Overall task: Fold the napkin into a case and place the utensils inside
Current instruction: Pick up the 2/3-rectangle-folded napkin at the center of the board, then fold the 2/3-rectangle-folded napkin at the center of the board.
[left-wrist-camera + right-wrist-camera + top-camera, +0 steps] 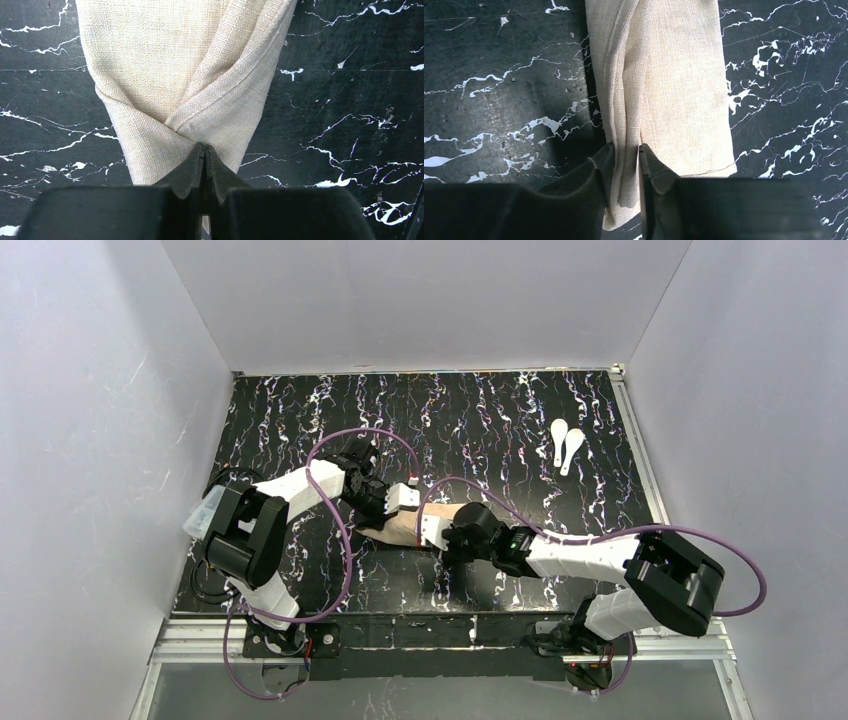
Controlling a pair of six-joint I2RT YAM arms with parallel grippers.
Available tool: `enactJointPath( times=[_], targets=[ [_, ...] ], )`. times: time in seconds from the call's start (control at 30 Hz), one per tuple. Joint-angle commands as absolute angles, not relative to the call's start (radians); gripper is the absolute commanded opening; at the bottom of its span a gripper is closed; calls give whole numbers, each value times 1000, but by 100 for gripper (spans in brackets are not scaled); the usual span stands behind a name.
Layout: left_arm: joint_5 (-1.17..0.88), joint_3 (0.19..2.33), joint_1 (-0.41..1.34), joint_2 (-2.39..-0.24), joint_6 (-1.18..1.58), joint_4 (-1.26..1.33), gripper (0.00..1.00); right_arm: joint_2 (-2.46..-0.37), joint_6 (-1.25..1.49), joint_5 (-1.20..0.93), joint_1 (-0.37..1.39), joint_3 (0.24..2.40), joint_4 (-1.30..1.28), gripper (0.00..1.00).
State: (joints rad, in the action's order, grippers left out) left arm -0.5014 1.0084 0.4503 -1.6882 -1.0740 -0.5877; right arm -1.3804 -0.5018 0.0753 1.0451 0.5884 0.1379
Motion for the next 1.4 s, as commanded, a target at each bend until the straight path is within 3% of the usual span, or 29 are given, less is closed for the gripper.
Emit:
enactJointPath(
  times=[0.0, 0.47, 0.83, 1.37],
  targets=[
    [-495, 1011, 439, -1678, -1088, -663, 0, -1363, -485, 27, 1014, 614, 137, 29],
    [-495, 1000, 439, -1672, -1114, -663, 0, -1482, -446, -386, 819, 895, -199, 10],
    [-506, 998, 439, -1672, -1135, -669, 0, -1631, -416, -582, 660, 1064, -300, 7],
    [-541, 1005, 439, -1675, -1167, -687, 0, -1812, -397, -661, 648, 1212, -309, 3]
  ],
)
